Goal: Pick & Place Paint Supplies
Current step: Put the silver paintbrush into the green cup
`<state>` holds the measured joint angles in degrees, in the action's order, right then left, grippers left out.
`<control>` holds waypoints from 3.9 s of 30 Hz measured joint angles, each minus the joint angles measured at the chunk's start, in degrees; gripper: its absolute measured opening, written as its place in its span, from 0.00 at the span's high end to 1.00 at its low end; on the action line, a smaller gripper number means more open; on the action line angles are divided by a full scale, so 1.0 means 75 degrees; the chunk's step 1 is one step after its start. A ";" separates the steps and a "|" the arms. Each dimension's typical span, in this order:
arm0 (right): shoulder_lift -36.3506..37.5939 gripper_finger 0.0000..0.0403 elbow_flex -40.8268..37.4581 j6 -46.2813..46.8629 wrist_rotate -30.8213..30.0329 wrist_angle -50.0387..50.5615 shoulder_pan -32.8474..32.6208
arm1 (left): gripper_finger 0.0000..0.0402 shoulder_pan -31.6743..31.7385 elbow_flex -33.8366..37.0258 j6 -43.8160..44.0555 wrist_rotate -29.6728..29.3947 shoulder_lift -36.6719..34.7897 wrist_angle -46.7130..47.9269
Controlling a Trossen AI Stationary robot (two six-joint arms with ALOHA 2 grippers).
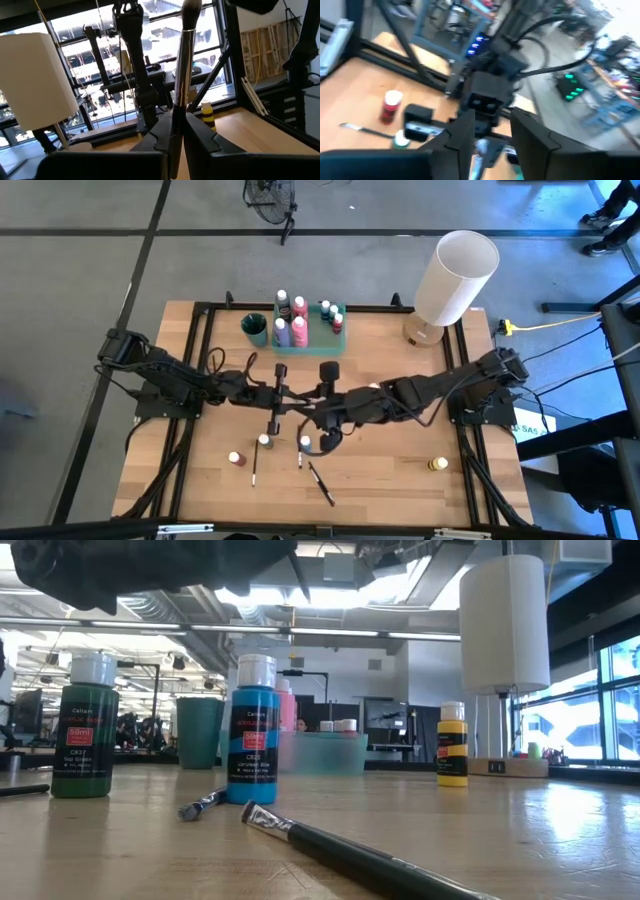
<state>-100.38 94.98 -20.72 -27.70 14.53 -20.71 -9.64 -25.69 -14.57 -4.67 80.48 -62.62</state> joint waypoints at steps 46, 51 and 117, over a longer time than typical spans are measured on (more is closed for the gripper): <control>-0.0135 0.66 0.0000 0.1222 -0.0277 0.1666 -0.0083 | 0.95 0.4954 0.2256 0.0848 -0.2192 -0.7349 0.5718; -0.0185 0.66 -0.0003 0.1255 -0.0278 0.1790 -0.0045 | 0.95 0.6285 0.2256 0.1589 -0.0544 -0.6885 0.5717; -0.0315 0.67 0.0000 0.1456 -0.0207 0.2042 0.0172 | 0.87 0.7721 0.2256 0.2049 0.0768 -0.3368 0.3977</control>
<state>-102.74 94.98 -9.80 -29.26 29.85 -19.42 48.27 -8.78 0.80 1.10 55.22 -32.79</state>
